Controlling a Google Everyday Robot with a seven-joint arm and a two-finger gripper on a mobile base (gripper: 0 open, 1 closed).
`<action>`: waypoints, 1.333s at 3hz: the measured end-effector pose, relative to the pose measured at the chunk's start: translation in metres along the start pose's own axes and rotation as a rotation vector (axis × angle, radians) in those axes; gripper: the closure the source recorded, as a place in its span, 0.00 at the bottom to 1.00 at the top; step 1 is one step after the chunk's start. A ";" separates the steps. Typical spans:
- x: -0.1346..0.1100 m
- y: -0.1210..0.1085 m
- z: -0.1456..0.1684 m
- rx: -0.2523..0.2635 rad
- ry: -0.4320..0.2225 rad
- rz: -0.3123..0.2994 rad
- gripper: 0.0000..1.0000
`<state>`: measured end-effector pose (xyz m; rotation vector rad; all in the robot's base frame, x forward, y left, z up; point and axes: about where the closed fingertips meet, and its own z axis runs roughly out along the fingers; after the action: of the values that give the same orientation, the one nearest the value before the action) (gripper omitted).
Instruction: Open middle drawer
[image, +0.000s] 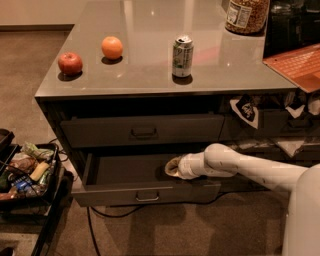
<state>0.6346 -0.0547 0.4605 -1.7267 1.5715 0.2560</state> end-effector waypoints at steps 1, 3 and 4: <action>0.016 0.003 -0.008 -0.034 -0.087 0.077 1.00; 0.022 0.007 -0.001 -0.056 -0.060 0.097 1.00; 0.037 0.017 -0.002 -0.080 -0.004 0.140 1.00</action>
Offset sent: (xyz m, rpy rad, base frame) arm -0.0028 -0.0294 -0.0067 0.1375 0.1096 0.0130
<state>0.6268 -0.0832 0.4321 -1.6769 1.7016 0.3966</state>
